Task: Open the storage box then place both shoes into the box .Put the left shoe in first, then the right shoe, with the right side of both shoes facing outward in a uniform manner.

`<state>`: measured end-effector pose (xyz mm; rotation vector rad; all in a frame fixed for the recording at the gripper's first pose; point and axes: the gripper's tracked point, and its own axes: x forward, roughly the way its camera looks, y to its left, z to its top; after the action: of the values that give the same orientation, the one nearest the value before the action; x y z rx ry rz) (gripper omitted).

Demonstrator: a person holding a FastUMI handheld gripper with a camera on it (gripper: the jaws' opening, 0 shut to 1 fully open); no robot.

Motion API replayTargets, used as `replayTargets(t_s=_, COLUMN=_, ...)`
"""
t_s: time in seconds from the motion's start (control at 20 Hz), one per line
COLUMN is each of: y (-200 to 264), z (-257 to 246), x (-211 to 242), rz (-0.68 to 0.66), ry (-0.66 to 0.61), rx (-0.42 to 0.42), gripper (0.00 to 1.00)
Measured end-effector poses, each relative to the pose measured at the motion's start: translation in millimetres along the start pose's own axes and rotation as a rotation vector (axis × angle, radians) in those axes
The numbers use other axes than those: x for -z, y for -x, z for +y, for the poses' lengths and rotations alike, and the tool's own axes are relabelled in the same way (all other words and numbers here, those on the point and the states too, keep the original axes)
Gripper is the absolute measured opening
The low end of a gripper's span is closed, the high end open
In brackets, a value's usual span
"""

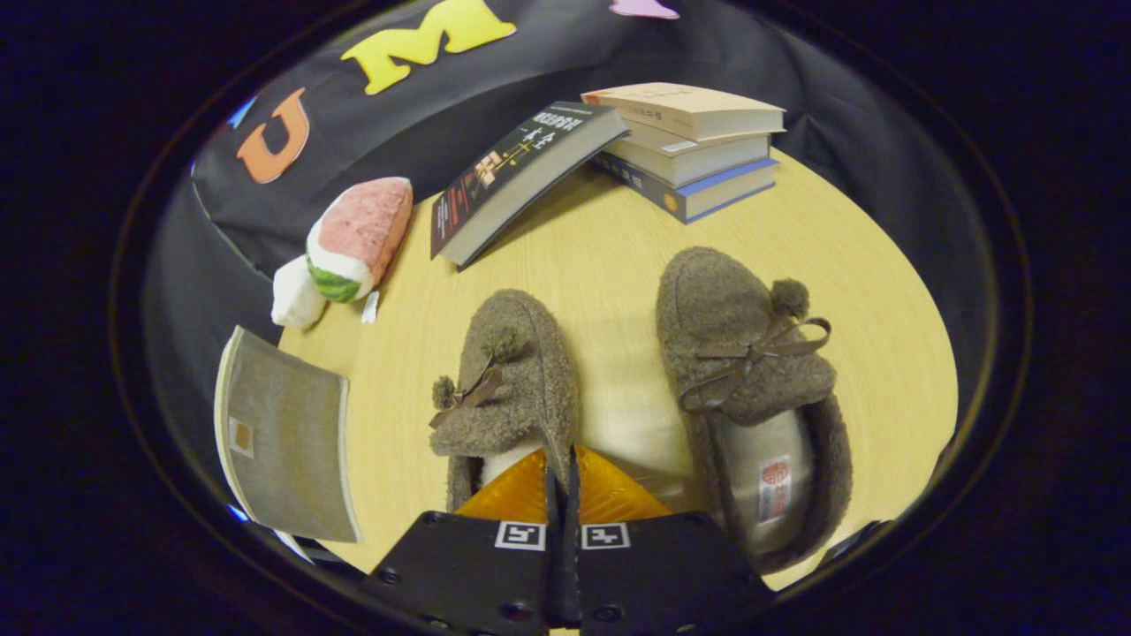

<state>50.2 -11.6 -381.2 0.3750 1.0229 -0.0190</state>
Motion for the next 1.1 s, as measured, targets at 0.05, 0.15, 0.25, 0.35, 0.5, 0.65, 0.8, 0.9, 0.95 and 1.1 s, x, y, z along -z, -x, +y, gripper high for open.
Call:
replayTargets(t_s=0.05, y=5, z=2, x=-1, rz=-0.001, ry=-0.019, rx=0.000, gripper=0.00)
replayTargets(t_s=0.15, y=19, z=11, x=-4, rz=-0.011, ry=-0.054, rx=-0.011, gripper=0.00)
replayTargets(t_s=0.25, y=37, z=23, x=-10, rz=-0.038, ry=-0.075, rx=-0.017, gripper=0.00)
replayTargets(t_s=0.35, y=59, z=41, x=-17, rz=-0.071, ry=-0.086, rx=-0.028, gripper=0.00)
replayTargets(t_s=0.5, y=92, z=80, x=-25, rz=-0.125, ry=-0.098, rx=-0.051, gripper=0.00)
replayTargets(t_s=0.65, y=119, z=131, x=-25, rz=-0.160, ry=-0.113, rx=-0.090, gripper=0.00)
replayTargets(t_s=0.8, y=134, z=189, x=-21, rz=-0.178, ry=-0.129, rx=-0.138, gripper=0.00)
replayTargets(t_s=0.9, y=144, z=232, x=-16, rz=-0.204, ry=-0.147, rx=-0.182, gripper=0.00)
replayTargets(t_s=0.95, y=147, z=253, x=-11, rz=-0.213, ry=-0.152, rx=-0.202, gripper=0.00)
replayTargets(t_s=1.1, y=144, z=312, x=8, rz=-0.210, ry=-0.152, rx=-0.261, gripper=0.00)
